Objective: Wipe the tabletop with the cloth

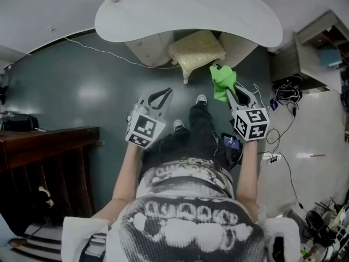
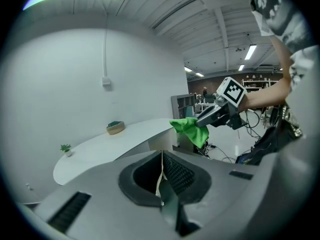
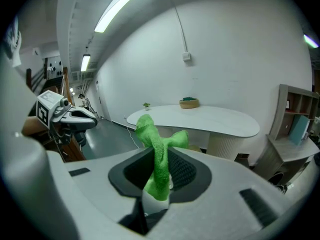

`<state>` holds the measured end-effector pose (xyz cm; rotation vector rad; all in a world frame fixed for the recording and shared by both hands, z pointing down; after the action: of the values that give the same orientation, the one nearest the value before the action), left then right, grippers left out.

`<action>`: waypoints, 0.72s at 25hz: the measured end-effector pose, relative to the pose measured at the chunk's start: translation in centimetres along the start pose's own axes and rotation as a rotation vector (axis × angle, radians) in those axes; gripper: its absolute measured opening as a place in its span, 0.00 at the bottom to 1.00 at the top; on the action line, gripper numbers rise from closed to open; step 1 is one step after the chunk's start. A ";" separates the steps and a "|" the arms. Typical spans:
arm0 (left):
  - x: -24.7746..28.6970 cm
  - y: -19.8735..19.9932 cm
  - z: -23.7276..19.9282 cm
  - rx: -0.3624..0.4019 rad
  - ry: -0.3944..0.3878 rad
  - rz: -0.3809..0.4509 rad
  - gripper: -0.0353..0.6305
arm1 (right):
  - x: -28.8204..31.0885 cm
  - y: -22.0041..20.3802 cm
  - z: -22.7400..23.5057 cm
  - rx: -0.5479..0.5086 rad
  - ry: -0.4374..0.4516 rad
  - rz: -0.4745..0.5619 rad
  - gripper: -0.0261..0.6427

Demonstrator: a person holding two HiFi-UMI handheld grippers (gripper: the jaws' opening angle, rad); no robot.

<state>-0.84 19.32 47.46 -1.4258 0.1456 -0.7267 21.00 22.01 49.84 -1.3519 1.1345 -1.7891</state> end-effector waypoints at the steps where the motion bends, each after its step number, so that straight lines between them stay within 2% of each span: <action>1: 0.0 0.0 0.2 0.004 -0.006 0.002 0.06 | -0.5 -0.2 -0.2 0.006 -0.004 0.002 0.16; 12: 1.1 0.1 2.3 0.016 -0.053 0.019 0.06 | -2.6 -2.7 -1.8 -0.027 0.017 -0.034 0.16; 18: 0.9 0.2 2.1 0.012 -0.045 0.025 0.06 | -2.5 -2.8 -2.0 -0.030 0.019 -0.035 0.16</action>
<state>1.00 20.61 47.96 -1.4251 0.1236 -0.6734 19.80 25.91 51.13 -1.3828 1.1582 -1.8203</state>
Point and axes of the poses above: the fingertips, and each gripper's own axes: x forward along the fingers, z to its right, y out of its top, the point moved 2 cm from there along -x, backward along the fingers, and after that the axes turned 6 degrees about z, right-handed, at the moved point
